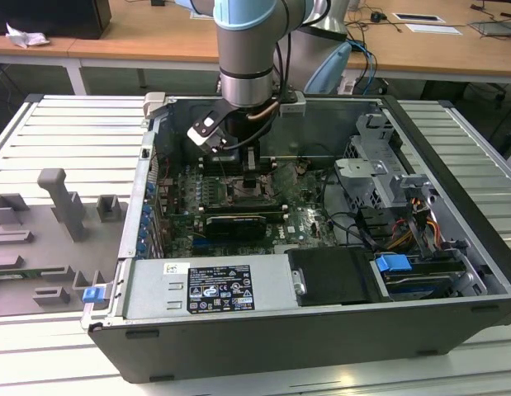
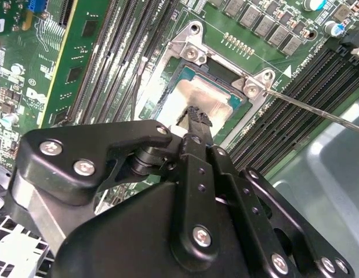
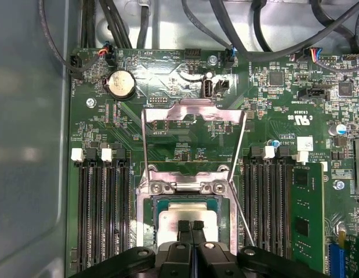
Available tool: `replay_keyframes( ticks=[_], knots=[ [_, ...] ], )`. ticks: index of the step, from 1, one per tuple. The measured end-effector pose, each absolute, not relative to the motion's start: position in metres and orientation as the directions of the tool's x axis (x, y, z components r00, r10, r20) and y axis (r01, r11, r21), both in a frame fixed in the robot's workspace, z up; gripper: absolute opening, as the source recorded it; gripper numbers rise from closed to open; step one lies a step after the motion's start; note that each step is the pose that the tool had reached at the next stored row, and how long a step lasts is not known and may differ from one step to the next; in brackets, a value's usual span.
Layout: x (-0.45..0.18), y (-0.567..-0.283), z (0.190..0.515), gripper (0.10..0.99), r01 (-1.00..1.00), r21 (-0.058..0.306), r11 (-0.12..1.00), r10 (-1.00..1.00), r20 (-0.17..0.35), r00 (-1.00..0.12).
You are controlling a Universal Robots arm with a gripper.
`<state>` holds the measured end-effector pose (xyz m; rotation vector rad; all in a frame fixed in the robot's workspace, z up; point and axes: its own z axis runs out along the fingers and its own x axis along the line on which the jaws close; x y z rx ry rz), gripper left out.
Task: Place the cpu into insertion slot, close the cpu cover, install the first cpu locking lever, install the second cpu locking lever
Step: 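Close the cpu cover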
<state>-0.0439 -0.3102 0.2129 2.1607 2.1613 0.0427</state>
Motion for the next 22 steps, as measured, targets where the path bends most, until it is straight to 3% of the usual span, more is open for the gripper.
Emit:
replay_keyframes(
  ticks=[22],
  knots=[
    [-0.033, -0.310, 0.227, 0.106, 0.998, 0.070, 0.002, 0.999, -0.042, 0.001]
  ],
)
